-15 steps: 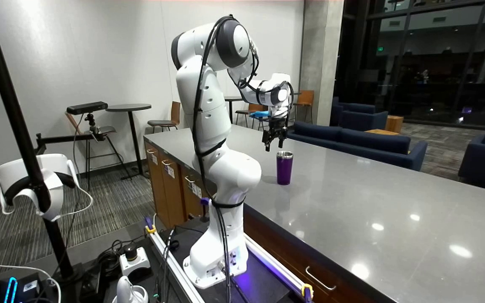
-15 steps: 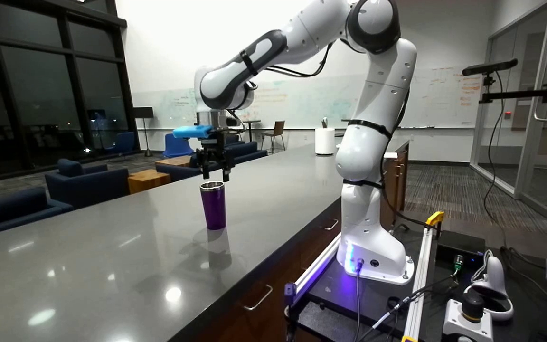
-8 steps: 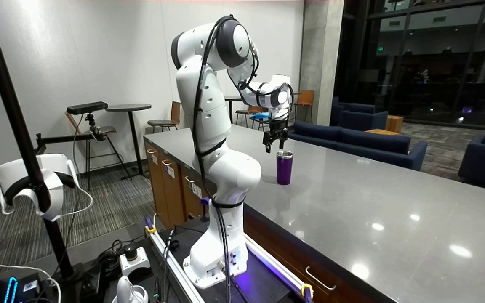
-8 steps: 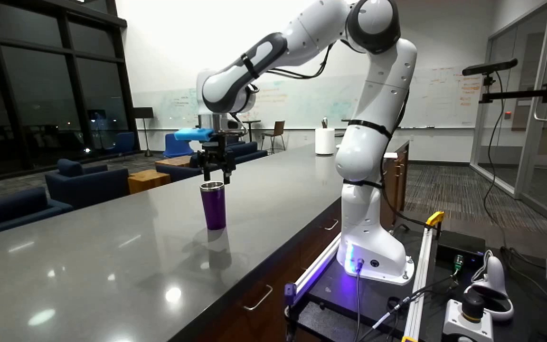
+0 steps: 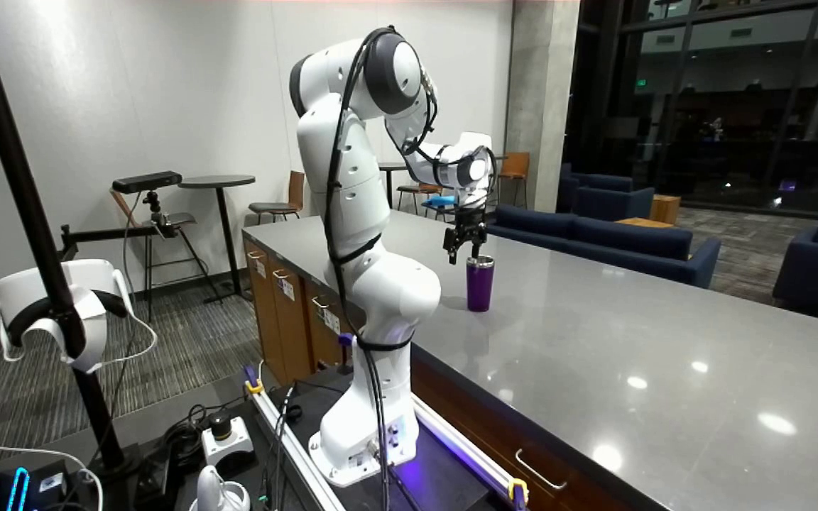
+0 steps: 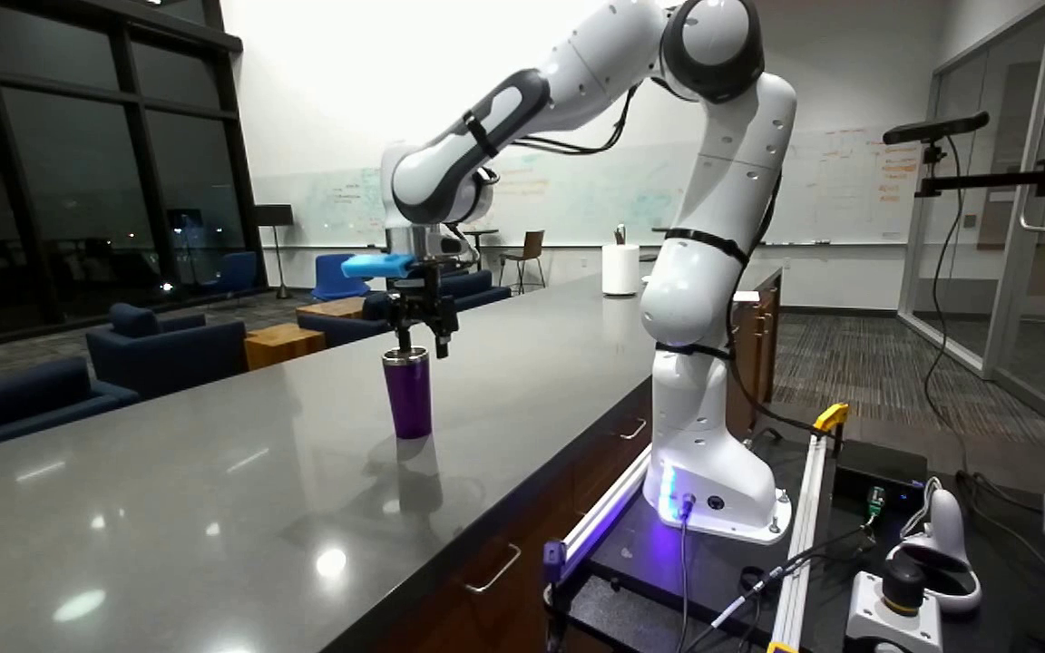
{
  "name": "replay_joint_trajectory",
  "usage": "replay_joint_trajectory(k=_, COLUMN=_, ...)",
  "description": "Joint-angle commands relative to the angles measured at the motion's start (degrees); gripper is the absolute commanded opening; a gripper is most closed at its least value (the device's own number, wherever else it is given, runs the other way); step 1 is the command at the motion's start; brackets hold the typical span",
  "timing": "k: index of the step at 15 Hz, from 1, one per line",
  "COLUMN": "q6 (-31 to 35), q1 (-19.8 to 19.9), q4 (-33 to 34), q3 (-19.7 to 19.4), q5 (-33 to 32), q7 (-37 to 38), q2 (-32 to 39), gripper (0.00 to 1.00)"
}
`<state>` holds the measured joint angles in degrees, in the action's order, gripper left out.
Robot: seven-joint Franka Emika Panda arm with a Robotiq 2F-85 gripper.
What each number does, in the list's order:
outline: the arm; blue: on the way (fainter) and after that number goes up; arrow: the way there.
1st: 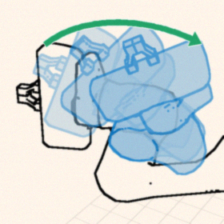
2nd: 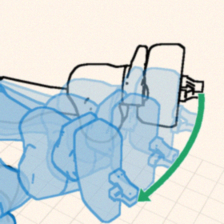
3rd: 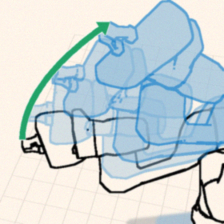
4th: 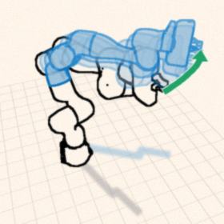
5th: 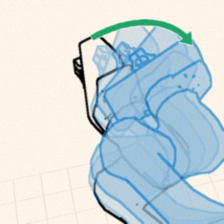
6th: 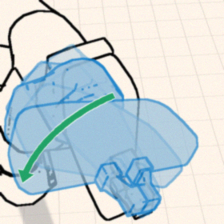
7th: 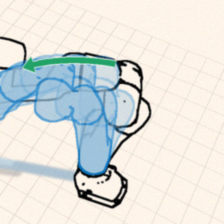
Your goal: Drop the purple flask and then lift it up to make it sit upright
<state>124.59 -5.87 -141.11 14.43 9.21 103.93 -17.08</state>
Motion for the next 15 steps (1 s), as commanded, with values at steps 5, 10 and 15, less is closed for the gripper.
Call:
replay_joint_trajectory(k=5, q6=0.1, q1=0.3, q4=-0.3, q3=0.9, q5=-5.3, q7=4.4, q2=-0.6, gripper=1.0)
replay_joint_trajectory(k=10, q6=2.1, q1=0.1, q4=0.1, q3=1.9, q5=-9.8, q7=6.6, q2=0.5, gripper=1.0)
replay_joint_trajectory(k=15, q6=3.2, q1=-0.4, q4=0.4, q3=2.6, q5=-11.7, q7=7.0, q2=2.3, gripper=1.0)
